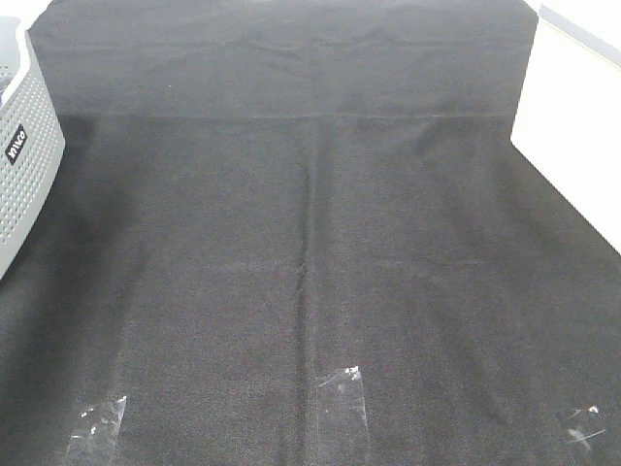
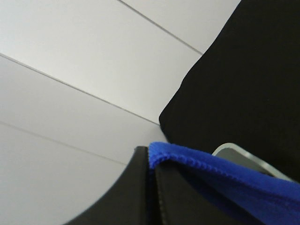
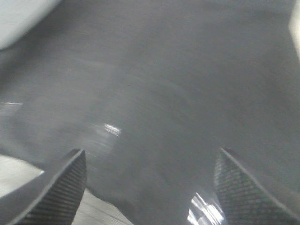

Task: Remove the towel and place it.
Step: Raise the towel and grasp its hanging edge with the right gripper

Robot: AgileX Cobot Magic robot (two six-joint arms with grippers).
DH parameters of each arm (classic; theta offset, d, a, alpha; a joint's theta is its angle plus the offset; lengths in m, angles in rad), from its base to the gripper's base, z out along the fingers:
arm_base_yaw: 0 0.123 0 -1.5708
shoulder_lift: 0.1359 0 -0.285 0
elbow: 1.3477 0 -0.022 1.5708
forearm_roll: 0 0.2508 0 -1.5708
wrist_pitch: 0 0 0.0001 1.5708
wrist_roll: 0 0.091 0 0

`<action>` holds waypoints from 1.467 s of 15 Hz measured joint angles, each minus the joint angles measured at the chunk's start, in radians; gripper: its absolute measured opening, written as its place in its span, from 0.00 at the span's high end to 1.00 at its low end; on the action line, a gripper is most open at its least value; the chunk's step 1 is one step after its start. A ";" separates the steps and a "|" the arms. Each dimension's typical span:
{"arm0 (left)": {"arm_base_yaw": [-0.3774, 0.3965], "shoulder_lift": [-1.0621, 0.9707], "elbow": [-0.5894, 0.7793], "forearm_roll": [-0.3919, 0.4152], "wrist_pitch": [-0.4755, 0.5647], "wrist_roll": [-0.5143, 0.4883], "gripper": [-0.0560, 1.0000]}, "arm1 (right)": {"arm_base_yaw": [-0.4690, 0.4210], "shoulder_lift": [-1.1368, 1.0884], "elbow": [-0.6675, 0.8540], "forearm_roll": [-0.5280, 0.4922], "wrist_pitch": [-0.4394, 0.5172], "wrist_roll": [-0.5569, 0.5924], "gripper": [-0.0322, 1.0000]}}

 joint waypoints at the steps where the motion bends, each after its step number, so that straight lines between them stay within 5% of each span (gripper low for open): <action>1: -0.045 -0.001 0.000 -0.004 0.007 0.015 0.95 | 0.000 0.064 0.000 0.083 -0.019 -0.112 0.26; 4: -0.199 -0.001 0.000 -0.007 0.007 0.022 0.95 | 0.000 0.288 0.000 0.312 -0.035 -0.419 0.26; 11: -0.438 -0.001 0.000 -0.008 0.007 -0.058 0.95 | 0.000 0.640 0.000 0.735 -0.147 -0.915 0.20; 16: -0.570 -0.001 0.000 -0.008 0.009 -0.065 0.95 | 0.000 0.979 -0.060 1.063 -0.020 -1.389 0.20; 18: -0.594 -0.001 0.000 -0.008 0.009 -0.065 0.95 | 0.015 1.098 -0.116 1.114 0.004 -1.429 0.19; 22: -0.606 -0.001 0.000 -0.020 0.009 -0.065 0.95 | 0.190 1.301 -0.238 1.117 -0.002 -1.425 0.16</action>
